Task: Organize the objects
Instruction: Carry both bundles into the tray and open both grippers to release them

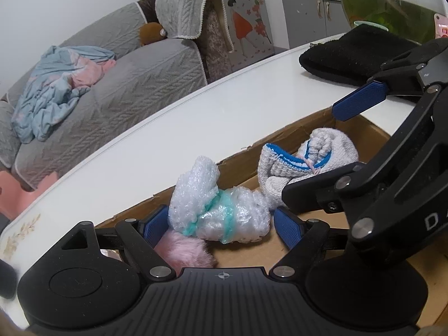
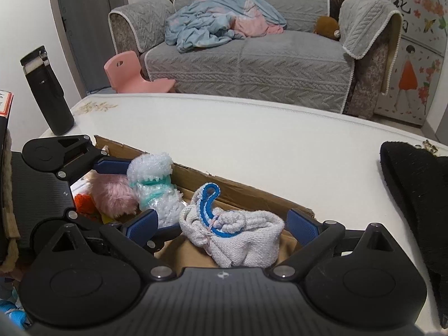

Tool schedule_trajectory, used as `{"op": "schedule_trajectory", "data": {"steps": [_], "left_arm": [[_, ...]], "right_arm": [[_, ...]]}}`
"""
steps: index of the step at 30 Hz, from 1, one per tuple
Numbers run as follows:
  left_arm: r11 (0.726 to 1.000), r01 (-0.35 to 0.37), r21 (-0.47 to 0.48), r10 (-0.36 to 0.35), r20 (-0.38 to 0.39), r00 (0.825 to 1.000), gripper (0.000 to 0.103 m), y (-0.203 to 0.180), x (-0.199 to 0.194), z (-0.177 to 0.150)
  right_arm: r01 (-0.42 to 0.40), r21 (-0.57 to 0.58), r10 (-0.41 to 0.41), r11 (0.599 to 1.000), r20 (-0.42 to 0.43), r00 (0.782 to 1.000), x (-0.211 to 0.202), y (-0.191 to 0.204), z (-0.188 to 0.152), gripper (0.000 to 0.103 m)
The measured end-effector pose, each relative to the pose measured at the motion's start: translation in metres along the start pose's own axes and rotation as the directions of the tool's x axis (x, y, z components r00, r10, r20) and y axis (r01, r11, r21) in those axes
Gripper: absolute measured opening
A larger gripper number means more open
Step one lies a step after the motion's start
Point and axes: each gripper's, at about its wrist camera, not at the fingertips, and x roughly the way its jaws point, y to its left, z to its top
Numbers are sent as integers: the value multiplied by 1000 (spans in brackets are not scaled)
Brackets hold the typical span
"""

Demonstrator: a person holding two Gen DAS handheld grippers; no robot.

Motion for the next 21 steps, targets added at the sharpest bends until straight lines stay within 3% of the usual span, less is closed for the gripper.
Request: {"op": "schedule_trajectory", "data": {"steps": [21], "left_arm": [[994,-19,-104,14,-48,999,92,10,-43,-6]], "right_arm": [[8,15,-8,1000,-4,1000,-25,10,-4,98]]}}
